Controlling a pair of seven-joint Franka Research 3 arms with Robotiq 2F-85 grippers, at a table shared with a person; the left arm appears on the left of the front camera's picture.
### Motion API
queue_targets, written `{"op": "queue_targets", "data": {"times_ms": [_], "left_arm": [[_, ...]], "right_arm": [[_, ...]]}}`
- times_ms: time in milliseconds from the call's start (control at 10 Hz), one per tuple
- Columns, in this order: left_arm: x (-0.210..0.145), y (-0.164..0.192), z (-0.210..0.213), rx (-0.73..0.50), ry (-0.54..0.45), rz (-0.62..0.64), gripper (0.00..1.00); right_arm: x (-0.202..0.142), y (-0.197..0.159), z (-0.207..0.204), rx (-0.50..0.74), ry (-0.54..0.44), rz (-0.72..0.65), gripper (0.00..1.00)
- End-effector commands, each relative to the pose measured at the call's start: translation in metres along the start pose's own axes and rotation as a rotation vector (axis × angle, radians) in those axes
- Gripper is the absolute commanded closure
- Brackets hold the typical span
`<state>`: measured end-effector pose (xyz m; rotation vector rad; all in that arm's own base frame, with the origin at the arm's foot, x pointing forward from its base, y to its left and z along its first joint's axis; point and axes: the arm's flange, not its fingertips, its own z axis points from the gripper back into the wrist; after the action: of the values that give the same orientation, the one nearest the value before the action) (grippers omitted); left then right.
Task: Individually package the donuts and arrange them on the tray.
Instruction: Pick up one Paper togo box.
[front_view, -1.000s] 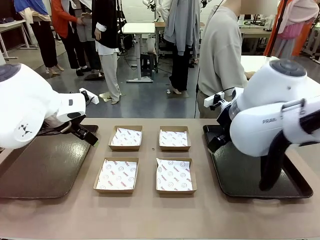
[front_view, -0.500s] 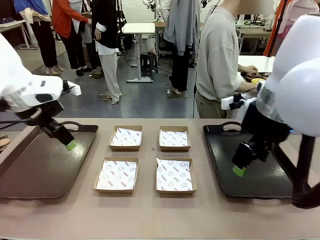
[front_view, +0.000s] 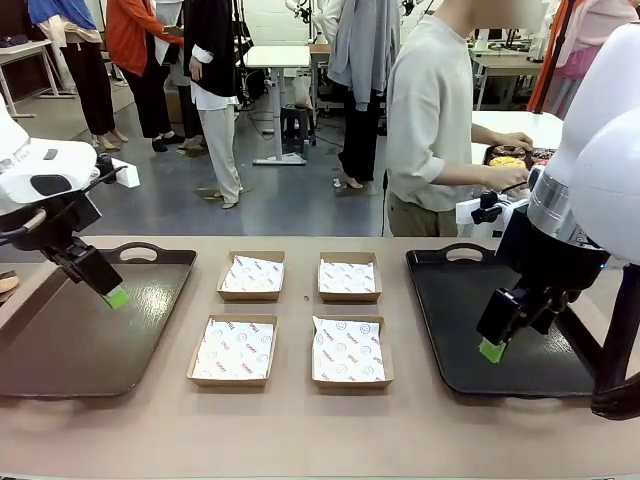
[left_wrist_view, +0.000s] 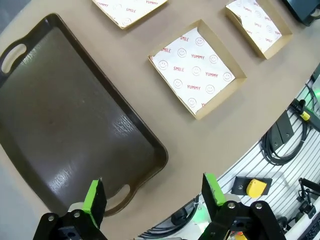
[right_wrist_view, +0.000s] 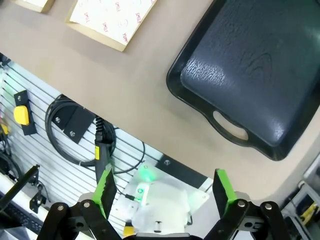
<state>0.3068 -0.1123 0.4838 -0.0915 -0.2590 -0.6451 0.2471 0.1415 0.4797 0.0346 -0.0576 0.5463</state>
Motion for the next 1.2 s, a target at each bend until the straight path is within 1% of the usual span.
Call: {"op": "queue_targets", "data": {"times_ms": [0,100,200,300,400,500,600,700,800,900,1000,1100], "left_arm": [[0.006,0.003,-0.008,0.004,-0.015,-0.001,0.0],[0.0,0.0,0.0,0.0,0.0,0.0,0.0],[0.009,0.018,0.002,-0.258,-0.071,0.141,0.0],[0.01,0.038,0.004,-0.486,-0.145,0.236,0.0],[0.008,0.061,0.003,-0.77,-0.218,0.315,0.0],[0.004,0.082,-0.004,-0.921,-0.266,0.416,0.0],[0.001,0.097,-0.012,-1.038,-0.294,0.51,0.0],[-0.004,0.107,-0.018,-1.095,-0.305,0.575,0.0],[-0.015,0.119,-0.028,-1.128,-0.299,0.651,0.0],[-0.023,0.125,-0.032,-1.147,-0.298,0.68,0.0],[-0.037,0.133,-0.038,-1.165,-0.298,0.712,0.0],[-0.049,0.14,-0.042,-1.17,-0.3,0.729,0.0]], "right_arm": [[0.001,0.003,0.0,0.006,-0.007,0.01,0.0],[0.0,0.0,0.0,0.0,0.0,0.0,0.0],[-0.002,-0.017,0.005,0.287,-0.116,-0.083,0.0],[-0.012,-0.039,0.013,0.56,-0.241,-0.155,0.0],[-0.03,-0.067,0.017,0.784,-0.369,-0.256,0.0],[-0.047,-0.09,0.017,0.939,-0.478,-0.347,0.0],[-0.064,-0.111,0.015,1.091,-0.564,-0.416,0.0],[-0.08,-0.124,0.01,1.182,-0.589,-0.465,0.0],[-0.098,-0.135,0.003,1.239,-0.58,-0.516,0.0],[-0.109,-0.141,-0.002,1.262,-0.552,-0.536,0.0],[-0.127,-0.152,-0.01,1.266,-0.531,-0.557,0.0],[-0.144,-0.162,-0.018,1.248,-0.521,-0.571,0.0]]}}
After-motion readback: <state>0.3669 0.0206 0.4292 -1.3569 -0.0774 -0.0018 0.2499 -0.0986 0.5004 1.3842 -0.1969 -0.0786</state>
